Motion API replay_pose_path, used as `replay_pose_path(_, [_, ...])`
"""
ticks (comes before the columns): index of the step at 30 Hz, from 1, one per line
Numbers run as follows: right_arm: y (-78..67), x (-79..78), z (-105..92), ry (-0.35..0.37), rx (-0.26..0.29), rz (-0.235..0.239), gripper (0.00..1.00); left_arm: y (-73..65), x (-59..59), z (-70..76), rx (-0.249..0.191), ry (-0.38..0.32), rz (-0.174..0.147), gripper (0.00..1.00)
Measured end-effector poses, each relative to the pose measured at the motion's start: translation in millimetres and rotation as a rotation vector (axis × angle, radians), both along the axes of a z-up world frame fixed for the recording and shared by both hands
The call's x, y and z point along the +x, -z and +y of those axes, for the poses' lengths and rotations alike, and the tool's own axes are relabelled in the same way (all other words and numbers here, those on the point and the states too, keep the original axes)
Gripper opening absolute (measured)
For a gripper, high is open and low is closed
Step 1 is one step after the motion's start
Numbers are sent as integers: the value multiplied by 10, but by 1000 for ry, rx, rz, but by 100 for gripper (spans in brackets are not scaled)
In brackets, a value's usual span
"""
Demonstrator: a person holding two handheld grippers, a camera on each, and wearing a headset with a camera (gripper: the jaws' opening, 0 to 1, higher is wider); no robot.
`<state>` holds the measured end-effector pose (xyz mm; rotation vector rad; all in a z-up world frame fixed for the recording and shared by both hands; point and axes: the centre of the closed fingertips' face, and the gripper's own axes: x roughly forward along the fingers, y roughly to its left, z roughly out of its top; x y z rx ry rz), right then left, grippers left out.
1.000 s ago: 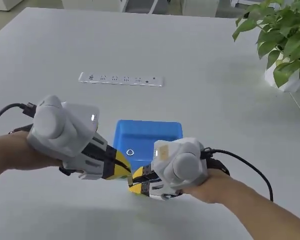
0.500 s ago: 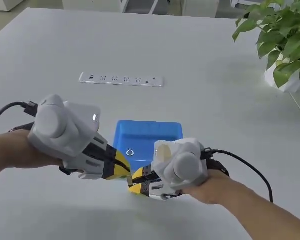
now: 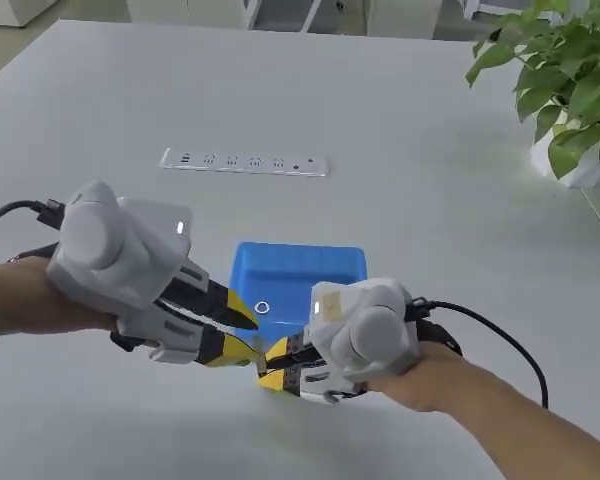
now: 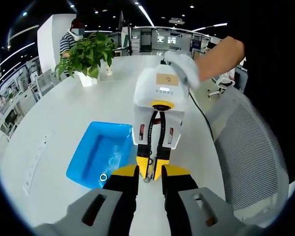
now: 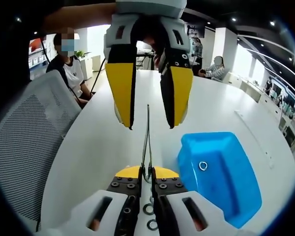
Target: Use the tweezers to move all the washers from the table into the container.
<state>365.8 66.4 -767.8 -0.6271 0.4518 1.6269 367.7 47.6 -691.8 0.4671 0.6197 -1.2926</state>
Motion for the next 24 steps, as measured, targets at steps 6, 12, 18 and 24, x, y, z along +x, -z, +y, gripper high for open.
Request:
replay_pose_path(6, [-83, -9, -12, -7, 2, -8, 8, -71, -10, 11, -25, -33, 13, 35])
replay_pose_path(12, [-177, -36, -34, -24, 1, -8, 8, -144, -16, 30, -61, -75, 18, 47])
replay_pose_path(18, [-270, -32, -53, -34, -1, -9, 8, -173, -26, 71, -87, -134, 34, 62])
replay_pose_path(24, [-379, -22, -59, -38, 8, -12, 8, -180, -42, 122, -104, -183, 45, 71])
